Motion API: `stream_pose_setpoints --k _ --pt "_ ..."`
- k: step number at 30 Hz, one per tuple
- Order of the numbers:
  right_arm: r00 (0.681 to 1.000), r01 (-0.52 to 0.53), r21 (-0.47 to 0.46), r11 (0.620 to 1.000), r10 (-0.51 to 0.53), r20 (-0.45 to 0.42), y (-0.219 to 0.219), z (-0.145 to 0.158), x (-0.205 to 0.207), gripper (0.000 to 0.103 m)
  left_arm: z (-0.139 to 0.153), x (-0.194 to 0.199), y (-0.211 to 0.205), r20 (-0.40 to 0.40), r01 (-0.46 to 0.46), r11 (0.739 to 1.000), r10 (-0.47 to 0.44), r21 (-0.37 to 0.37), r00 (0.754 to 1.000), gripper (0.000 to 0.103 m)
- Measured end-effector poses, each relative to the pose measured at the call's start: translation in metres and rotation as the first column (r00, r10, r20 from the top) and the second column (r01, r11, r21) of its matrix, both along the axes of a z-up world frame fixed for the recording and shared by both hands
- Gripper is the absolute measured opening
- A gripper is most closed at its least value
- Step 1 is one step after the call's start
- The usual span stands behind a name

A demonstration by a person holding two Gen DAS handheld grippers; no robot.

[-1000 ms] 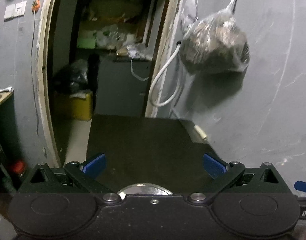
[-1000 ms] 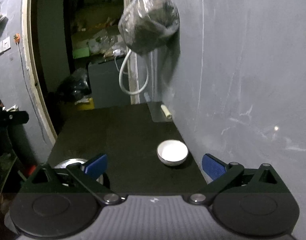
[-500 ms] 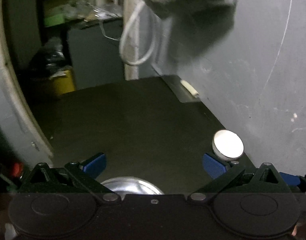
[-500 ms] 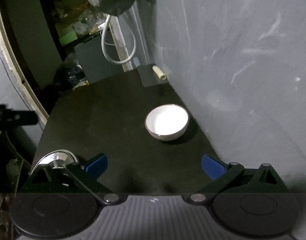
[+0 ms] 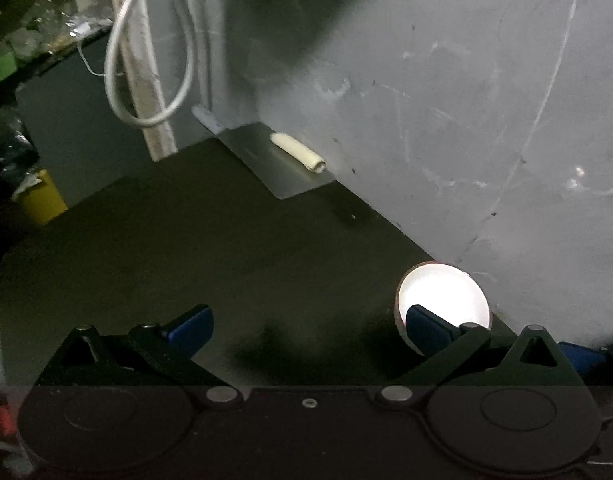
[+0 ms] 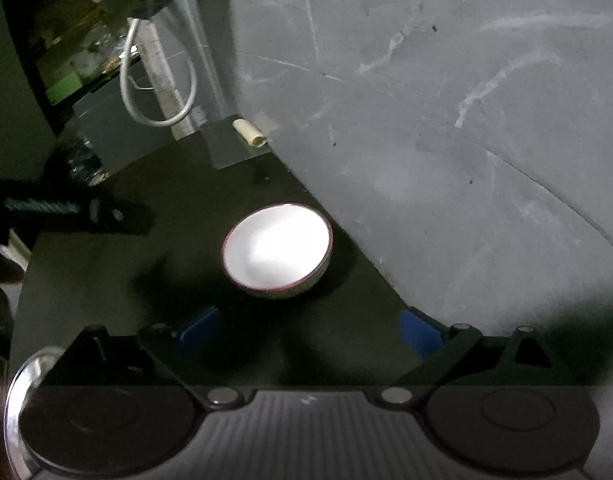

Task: Organize plates and bowls
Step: 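Move both grippers to the second red-rimmed white bowl and grasp its rim, then lift the second white bowl with both grippers and carry it to the nested bowls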

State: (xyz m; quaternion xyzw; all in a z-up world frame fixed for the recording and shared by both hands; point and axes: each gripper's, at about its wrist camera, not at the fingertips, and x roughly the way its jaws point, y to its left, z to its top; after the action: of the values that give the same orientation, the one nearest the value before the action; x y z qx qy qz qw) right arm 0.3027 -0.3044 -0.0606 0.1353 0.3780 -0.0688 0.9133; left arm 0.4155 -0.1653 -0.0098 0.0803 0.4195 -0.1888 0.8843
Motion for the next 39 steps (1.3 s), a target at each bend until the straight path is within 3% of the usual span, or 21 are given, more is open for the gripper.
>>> stream_pose_setpoints --k 10,22,31,39 --pt "0.998 0.069 0.019 0.997 -0.069 -0.015 -0.004 -0.012 0.027 0.079 -0.02 0.024 -0.021 -0.045 0.047 0.999 -0.047 -0.002 0.998 0.101" --pt "0.992 0.124 0.019 0.992 -0.124 -0.012 -0.002 -0.01 0.049 0.065 -0.039 0.044 -0.027 -0.107 0.042 0.994 -0.053 -0.102 0.993 0.081" --pt "0.993 0.116 0.01 0.993 -0.115 -0.033 -0.004 -0.016 0.061 0.052 -0.049 0.049 -0.034 -0.177 0.07 0.984 -0.099 -0.166 0.979 0.045" --pt "0.993 0.098 0.032 0.995 -0.096 -0.061 -0.006 -0.025 0.064 0.029 -0.049 0.049 -0.042 -0.223 0.077 0.976 -0.123 -0.202 0.967 0.013"
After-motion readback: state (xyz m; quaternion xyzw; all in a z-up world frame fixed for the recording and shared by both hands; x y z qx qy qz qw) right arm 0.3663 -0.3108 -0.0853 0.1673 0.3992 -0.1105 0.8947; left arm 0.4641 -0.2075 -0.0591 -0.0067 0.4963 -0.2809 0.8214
